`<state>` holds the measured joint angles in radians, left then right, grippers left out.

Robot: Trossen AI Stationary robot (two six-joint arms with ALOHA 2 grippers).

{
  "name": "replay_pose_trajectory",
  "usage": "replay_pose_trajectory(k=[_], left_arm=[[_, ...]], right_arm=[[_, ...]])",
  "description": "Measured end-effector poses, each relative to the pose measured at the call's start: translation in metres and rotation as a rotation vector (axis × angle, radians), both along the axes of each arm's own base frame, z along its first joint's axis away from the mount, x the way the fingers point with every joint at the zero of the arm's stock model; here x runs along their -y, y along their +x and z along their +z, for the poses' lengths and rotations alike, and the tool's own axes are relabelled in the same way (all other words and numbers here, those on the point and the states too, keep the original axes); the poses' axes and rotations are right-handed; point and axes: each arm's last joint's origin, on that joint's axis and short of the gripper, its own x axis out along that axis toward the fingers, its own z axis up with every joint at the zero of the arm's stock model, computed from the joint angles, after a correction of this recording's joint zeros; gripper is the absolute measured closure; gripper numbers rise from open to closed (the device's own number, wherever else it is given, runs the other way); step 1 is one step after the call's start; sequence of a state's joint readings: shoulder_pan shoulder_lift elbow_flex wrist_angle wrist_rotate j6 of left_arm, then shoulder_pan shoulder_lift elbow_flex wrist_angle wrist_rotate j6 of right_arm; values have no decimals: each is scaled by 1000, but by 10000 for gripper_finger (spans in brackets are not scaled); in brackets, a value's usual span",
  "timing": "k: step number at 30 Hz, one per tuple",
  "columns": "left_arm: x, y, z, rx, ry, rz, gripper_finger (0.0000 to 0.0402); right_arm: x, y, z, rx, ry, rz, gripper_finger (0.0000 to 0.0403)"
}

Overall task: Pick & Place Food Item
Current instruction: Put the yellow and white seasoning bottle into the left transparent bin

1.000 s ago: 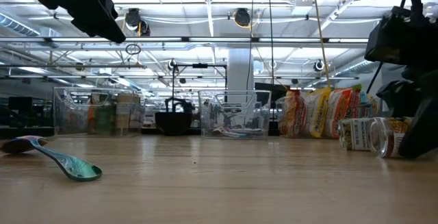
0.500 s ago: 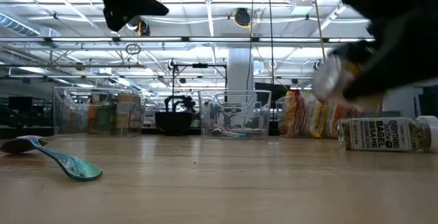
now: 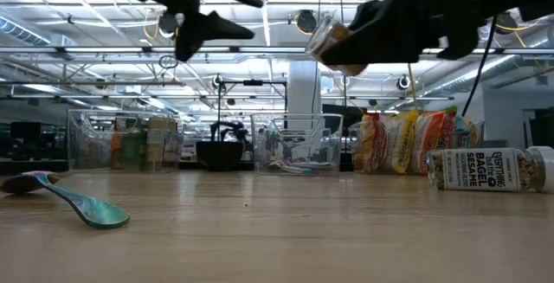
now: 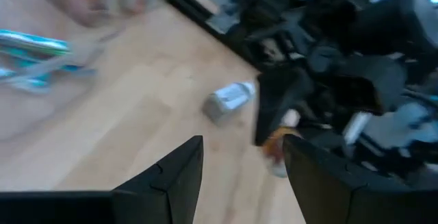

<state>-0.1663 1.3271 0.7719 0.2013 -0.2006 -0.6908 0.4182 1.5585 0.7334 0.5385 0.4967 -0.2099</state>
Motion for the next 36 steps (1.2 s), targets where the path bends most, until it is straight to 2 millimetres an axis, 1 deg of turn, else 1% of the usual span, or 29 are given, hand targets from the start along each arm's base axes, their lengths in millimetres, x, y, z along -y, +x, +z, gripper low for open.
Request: replay_pose_trajectory(k=[4,7,10,13,17,22,26,31,36], left_arm=[[-5,16,-8,54,-43,-64,192],[-9,25,-19,47,-51,-89,192],[-13,32,-31,24,-45,-99,189],[-16,39,-39,36,-40,-98,173],[-23,47,-48,68,-81,-121,136],[-28,50,-49,91,-130,-137,86],[-25,51,-46,119,-129,-134,58],[-17,50,-45,131,-86,-109,45],[-17,53,-42,128,-42,-60,43]], right_arm=[[15,7,3,3,-45,-38,223],[23,10,4,7,-44,-67,223],[27,12,4,7,-35,-84,223],[28,12,4,8,-37,-85,223],[28,12,4,7,-37,-84,223],[31,13,4,7,-37,-96,223],[35,14,4,7,-36,-108,223],[40,16,5,25,-26,-128,223],[47,18,7,43,-19,-153,223]])
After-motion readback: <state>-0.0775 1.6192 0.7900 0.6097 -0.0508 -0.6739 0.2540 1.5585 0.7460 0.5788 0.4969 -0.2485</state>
